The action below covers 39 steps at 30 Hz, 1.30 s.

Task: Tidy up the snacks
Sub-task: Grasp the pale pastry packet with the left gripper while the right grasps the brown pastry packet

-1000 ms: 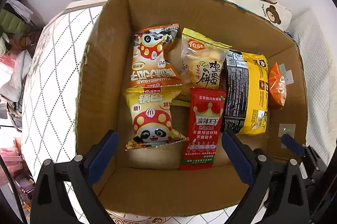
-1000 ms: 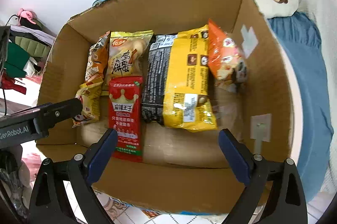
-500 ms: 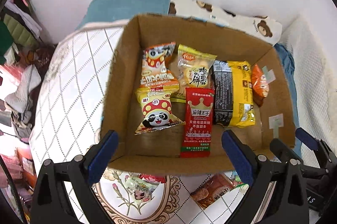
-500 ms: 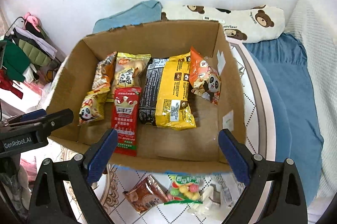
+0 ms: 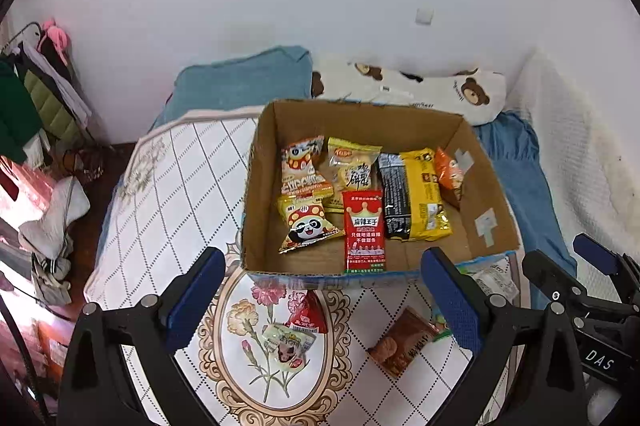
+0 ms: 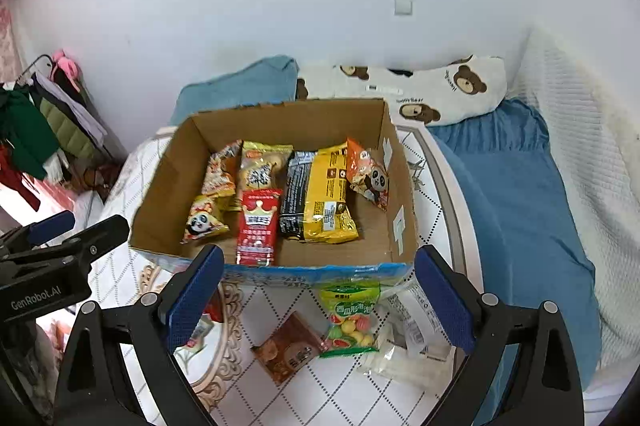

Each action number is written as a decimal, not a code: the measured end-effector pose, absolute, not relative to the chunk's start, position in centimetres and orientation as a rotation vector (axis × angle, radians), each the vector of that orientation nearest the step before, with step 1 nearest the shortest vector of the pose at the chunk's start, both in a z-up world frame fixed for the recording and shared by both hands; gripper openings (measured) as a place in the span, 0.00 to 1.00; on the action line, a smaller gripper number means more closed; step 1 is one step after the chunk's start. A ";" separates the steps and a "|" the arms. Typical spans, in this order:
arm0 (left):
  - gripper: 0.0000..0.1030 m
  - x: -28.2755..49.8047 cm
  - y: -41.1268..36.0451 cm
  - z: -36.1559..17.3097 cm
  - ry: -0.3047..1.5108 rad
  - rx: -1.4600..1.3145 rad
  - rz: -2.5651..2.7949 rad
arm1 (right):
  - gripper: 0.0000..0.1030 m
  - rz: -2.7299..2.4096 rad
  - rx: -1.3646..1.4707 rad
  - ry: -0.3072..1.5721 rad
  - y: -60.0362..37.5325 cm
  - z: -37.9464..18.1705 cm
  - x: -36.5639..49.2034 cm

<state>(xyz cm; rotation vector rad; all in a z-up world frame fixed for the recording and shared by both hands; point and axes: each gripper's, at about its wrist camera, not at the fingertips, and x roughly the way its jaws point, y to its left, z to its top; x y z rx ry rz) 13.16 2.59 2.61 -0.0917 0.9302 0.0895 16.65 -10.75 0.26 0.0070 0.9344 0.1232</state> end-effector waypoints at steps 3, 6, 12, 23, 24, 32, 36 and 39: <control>0.97 11.8 2.4 3.7 0.895 -0.085 0.093 | 0.95 0.134 0.036 0.914 -10.8 1.5 15.1; 0.97 10.7 2.3 4.2 0.877 -0.089 0.105 | 0.95 0.147 0.061 0.906 -10.8 2.0 14.0; 0.97 9.1 3.6 1.8 0.923 -0.098 0.168 | 0.92 0.198 0.121 1.006 -11.5 -1.9 13.2; 0.97 8.7 7.7 -11.1 1.251 -0.067 0.278 | 0.67 0.148 0.350 1.391 -12.2 -19.1 15.8; 0.97 9.1 7.3 -12.1 1.282 -0.041 0.249 | 0.68 0.141 0.363 1.408 -12.1 -20.0 16.1; 0.97 12.5 8.1 -17.3 1.433 -0.321 0.197 | 0.76 0.072 0.210 1.438 -8.4 -24.1 17.8; 0.62 14.2 7.2 -19.5 1.452 -0.267 0.215 | 0.73 0.106 0.047 1.392 -6.2 -24.5 17.0; 0.44 14.2 6.6 -20.6 1.471 -0.253 0.185 | 0.71 0.158 -0.037 1.378 -5.4 -24.3 16.0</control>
